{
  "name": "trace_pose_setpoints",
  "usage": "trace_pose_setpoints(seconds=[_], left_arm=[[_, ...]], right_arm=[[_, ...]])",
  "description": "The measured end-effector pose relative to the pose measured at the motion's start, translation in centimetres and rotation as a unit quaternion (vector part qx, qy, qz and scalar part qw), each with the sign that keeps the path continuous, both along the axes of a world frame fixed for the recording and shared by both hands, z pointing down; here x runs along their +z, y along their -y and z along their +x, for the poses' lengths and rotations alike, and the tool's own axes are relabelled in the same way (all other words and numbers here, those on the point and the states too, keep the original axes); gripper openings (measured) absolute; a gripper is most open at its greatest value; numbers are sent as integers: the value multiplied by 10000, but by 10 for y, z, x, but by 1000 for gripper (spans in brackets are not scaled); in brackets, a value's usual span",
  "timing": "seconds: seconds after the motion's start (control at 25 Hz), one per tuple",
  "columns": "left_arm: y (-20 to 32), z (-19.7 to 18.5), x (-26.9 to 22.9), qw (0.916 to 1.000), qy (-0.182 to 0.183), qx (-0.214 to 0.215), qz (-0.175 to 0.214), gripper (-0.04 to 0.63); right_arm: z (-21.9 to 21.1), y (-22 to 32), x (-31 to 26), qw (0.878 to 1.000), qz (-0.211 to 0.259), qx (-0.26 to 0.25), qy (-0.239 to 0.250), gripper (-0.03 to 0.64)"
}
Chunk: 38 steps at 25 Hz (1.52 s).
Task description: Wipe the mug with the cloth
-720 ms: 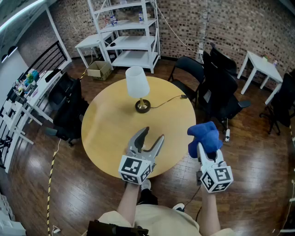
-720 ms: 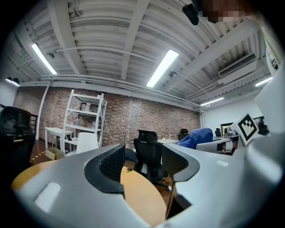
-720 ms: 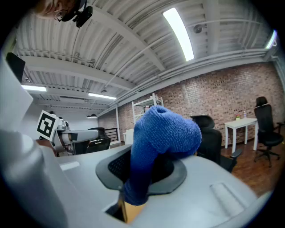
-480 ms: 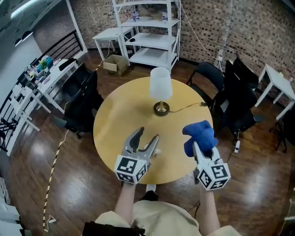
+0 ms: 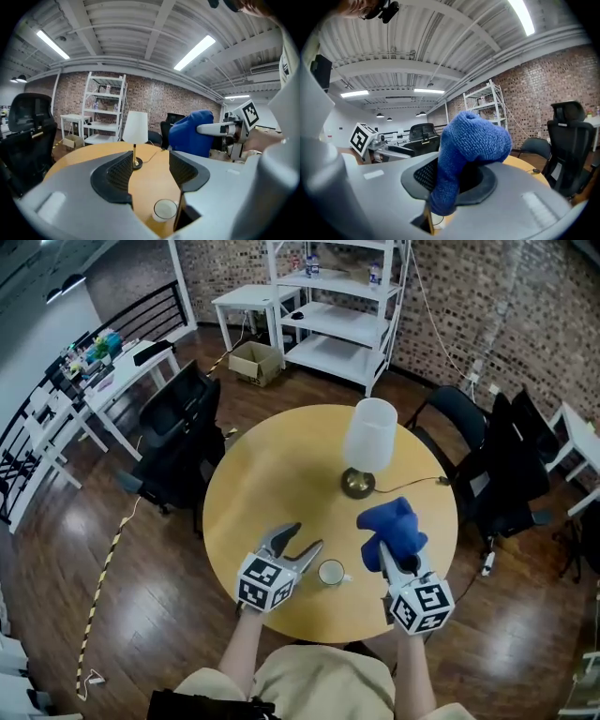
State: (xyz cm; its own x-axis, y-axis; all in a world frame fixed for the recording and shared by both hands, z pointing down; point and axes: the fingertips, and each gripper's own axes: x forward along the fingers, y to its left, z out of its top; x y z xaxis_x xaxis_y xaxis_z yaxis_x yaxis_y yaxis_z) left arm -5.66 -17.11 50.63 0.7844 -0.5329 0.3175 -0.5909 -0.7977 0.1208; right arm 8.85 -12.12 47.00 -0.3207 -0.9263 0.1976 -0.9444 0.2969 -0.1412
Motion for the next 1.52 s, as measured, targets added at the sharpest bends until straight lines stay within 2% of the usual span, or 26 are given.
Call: trace_pose_setpoints(seconds=[0.08, 0.16, 0.28, 0.36, 0.48, 0.56, 0.6, 0.64, 0.76, 0.8, 0.84, 0.88, 1.0, 1.12, 1.24, 1.36, 1.44, 1.52], left_arm=[[-3, 7, 30, 9984, 291, 302, -375, 225], [-8, 19, 64, 9932, 621, 663, -734, 229], [-14, 42, 118, 9774, 1256, 1240, -1163, 271], [-21, 52, 153, 9600, 1806, 1658, -1351, 287], [-27, 61, 198, 9251, 2622, 2308, -1487, 288], [-30, 65, 224, 9025, 3045, 2633, -1530, 287], [-31, 68, 235, 8943, 3179, 2745, -1547, 287], [-33, 71, 243, 8881, 3267, 2831, -1561, 277], [-31, 76, 267, 8731, 3670, 2860, -1457, 186], [-27, 73, 274, 8694, 3842, 2761, -1424, 90], [-24, 70, 280, 8687, 3922, 2641, -1474, 47], [-23, 69, 283, 8719, 3861, 2518, -1655, 37], [-21, 65, 285, 8863, 3307, 2107, -2465, 37], [-11, 55, 288, 8932, 2914, 1613, -3021, 29], [-7, 46, 292, 8916, 2595, 1236, -3499, 28], [-7, 45, 296, 8869, 2373, 964, -3845, 28], [-7, 46, 298, 8824, 2206, 698, -4098, 28], [-7, 44, 301, 8739, 1942, 358, -4441, 28]], right_arm=[[2, 0, 14, 9997, -214, -141, -60, 81], [7, -5, 33, 9986, -457, -242, -116, 81], [19, -14, 65, 9954, -899, -302, -111, 82], [23, -24, 85, 9923, -1182, -360, -89, 81], [26, -32, 107, 9888, -1419, -451, -139, 83], [28, -36, 119, 9863, -1559, -510, -193, 82], [29, -39, 126, 9848, -1635, -543, -209, 82], [29, -42, 131, 9834, -1706, -578, -223, 83], [28, -49, 145, 9796, -1877, -667, -250, 83], [27, -50, 149, 9785, -1924, -694, -246, 83], [26, -50, 153, 9775, -1966, -723, -247, 83], [24, -50, 157, 9764, -2005, -753, -262, 82], [21, -47, 172, 9720, -2153, -822, -450, 83], [8, -35, 200, 9585, -2426, -1058, -1063, 82], [-26, -17, 234, 9328, -2582, -1679, -1870, 83], [-60, -11, 264, 8901, -2722, -2479, -2686, 81], [-71, -10, 279, 8640, -2761, -2785, -3157, 81], [-72, -7, 283, 8537, -2733, -2877, -3372, 81]])
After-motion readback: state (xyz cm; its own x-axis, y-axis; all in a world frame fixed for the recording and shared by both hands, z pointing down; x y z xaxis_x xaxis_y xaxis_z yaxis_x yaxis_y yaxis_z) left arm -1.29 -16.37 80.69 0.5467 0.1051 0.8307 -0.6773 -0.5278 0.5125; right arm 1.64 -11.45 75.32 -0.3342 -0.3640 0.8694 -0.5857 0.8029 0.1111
